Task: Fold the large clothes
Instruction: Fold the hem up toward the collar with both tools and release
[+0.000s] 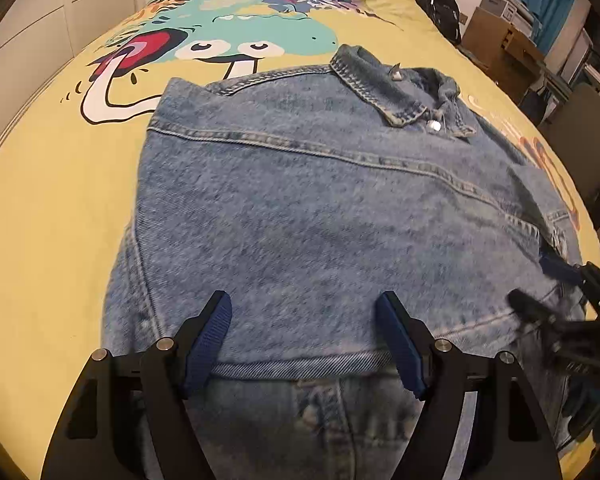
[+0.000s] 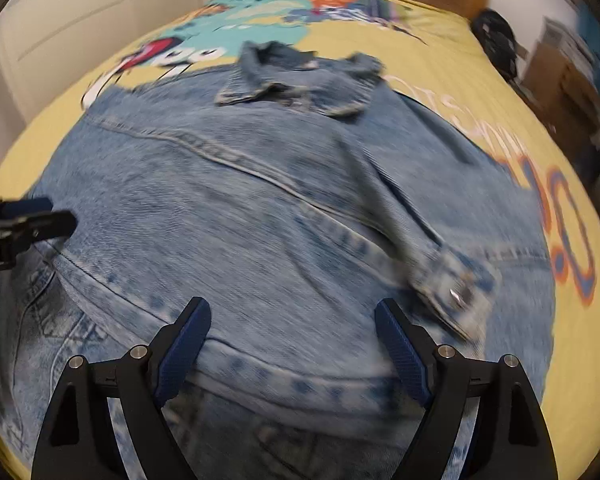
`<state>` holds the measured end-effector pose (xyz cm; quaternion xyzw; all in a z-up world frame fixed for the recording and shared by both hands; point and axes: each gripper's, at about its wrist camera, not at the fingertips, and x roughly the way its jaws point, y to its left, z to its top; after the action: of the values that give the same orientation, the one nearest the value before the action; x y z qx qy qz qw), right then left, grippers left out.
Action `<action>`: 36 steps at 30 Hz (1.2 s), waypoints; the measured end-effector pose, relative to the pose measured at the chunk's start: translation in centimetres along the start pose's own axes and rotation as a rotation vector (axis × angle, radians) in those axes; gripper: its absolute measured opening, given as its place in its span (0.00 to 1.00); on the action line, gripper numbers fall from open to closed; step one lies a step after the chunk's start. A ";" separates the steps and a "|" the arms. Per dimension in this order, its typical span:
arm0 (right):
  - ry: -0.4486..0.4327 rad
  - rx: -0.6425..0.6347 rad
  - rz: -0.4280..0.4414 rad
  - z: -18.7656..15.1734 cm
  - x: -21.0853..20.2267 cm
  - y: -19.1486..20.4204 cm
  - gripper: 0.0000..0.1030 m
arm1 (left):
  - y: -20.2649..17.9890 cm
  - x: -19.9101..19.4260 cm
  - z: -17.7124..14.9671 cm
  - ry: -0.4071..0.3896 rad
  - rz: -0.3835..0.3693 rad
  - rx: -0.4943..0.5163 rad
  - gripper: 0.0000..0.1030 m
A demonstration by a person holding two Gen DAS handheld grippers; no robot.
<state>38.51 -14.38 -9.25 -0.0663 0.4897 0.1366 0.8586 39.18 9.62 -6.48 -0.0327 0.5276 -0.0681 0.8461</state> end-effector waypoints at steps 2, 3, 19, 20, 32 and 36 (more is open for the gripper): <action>-0.004 -0.004 0.002 -0.5 -0.5 -0.4 0.83 | 0.0 -0.3 -0.1 0.008 0.011 0.002 0.69; 0.002 -0.020 -0.006 -0.7 -0.7 -0.4 0.83 | 0.1 -0.6 -0.1 0.008 0.014 -0.002 0.69; -0.092 -0.117 -0.020 3.3 -3.4 -0.4 0.83 | 0.6 -1.9 5.7 -0.124 -0.004 -0.059 0.69; -0.097 -0.120 -0.016 4.0 -3.0 0.1 0.83 | 0.6 -1.2 5.9 -0.120 -0.002 -0.060 0.69; 0.009 -0.135 -0.003 2.8 1.4 1.7 0.83 | 2.3 0.9 2.5 -0.043 0.034 -0.036 0.72; -0.007 -0.097 -0.007 1.1 -1.6 0.4 0.83 | 2.3 -1.6 1.6 -0.069 0.042 -0.058 0.72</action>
<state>38.53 -13.96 -7.25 -0.1093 0.4794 0.1574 0.8564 40.13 12.08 -4.62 -0.0483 0.5006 -0.0338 0.8637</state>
